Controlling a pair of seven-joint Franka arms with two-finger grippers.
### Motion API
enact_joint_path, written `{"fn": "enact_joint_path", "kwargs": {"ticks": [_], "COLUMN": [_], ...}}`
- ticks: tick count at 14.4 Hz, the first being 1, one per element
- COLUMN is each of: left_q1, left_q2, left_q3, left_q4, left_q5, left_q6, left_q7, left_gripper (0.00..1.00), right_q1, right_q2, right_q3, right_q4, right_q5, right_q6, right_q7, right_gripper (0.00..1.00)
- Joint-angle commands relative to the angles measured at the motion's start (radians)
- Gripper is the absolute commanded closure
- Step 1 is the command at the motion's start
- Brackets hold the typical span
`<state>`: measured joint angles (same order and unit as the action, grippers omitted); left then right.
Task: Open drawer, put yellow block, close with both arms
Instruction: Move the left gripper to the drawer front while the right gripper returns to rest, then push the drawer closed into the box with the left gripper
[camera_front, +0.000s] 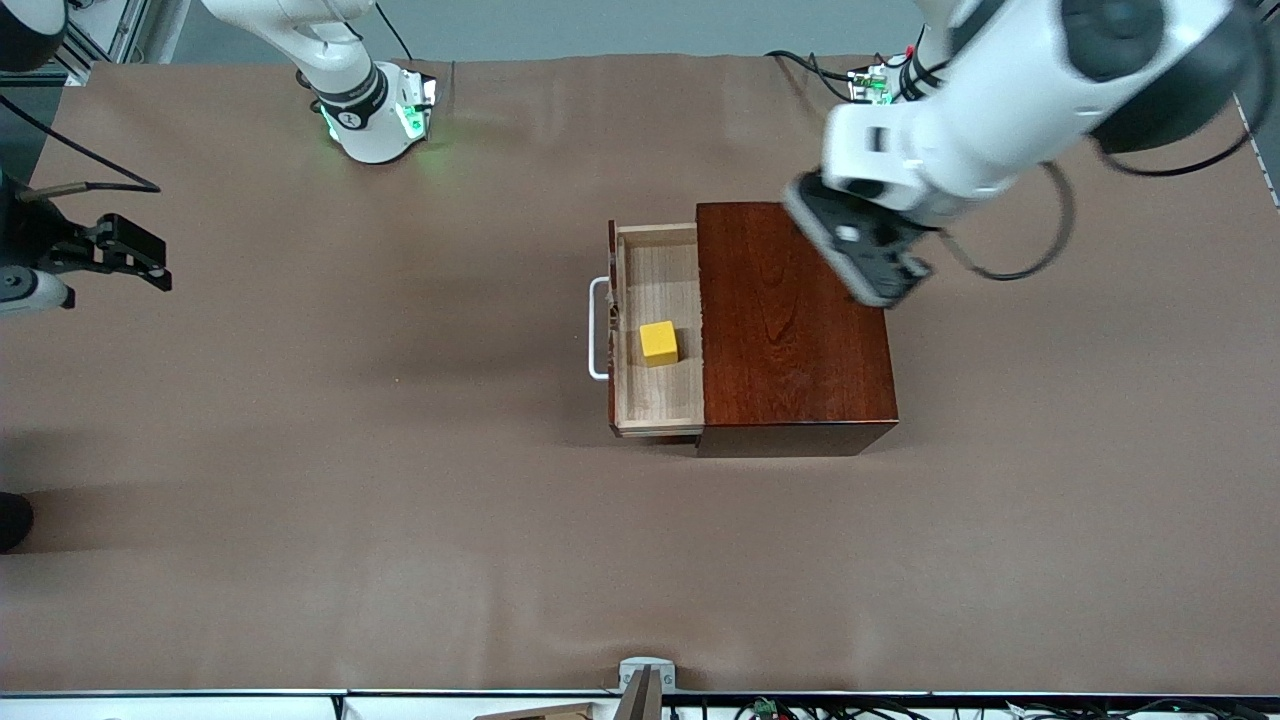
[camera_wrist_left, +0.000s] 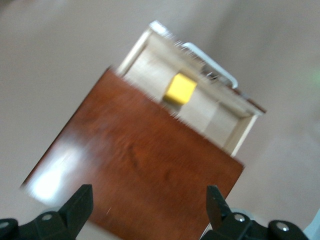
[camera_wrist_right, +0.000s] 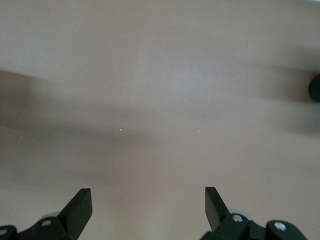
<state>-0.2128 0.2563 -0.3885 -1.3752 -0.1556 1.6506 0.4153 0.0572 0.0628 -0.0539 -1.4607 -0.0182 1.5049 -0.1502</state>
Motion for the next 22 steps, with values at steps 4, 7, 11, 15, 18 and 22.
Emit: {"fn": "enact_joint_path", "kwargs": {"ticks": [4,7,11,15,18,22], "left_q1": [-0.201,-0.269,-0.365,-0.5,-0.524,-0.524], "left_q2": [0.204,0.297,0.402,0.448,0.475,0.492], "left_q3": [0.008,0.008,0.06,0.186,0.203,0.203], "left_q4": [0.097,0.097,0.1,0.1,0.097,0.09], "left_q5": [0.037,0.103,0.177,0.18,0.182,0.209], "left_q6": [0.208,0.343,0.481,0.555,0.568,0.563], "left_q7": [0.028,0.028,0.03,0.069,0.071,0.072], "left_gripper": [0.0,0.0,0.0,0.0,0.0,0.0], "right_q1": [-0.002,0.006,-0.003,-0.005,-0.007,-0.007], "right_q2": [-0.061,-0.064,-0.061,-0.061,-0.049,-0.04], "right_q3": [-0.046,-0.047,-0.046,-0.046,-0.044,-0.046], "right_q4": [-0.063,-0.056,-0.056,-0.053,-0.053,-0.052], "right_q5": [0.029,0.029,0.029,0.029,0.056,0.096], "right_q6": [-0.043,-0.064,-0.066,-0.066,-0.029,-0.012], "right_q7": [0.067,0.121,0.143,0.136,0.133,0.132], "right_gripper": [0.0,0.0,0.0,0.0,0.0,0.0]}}
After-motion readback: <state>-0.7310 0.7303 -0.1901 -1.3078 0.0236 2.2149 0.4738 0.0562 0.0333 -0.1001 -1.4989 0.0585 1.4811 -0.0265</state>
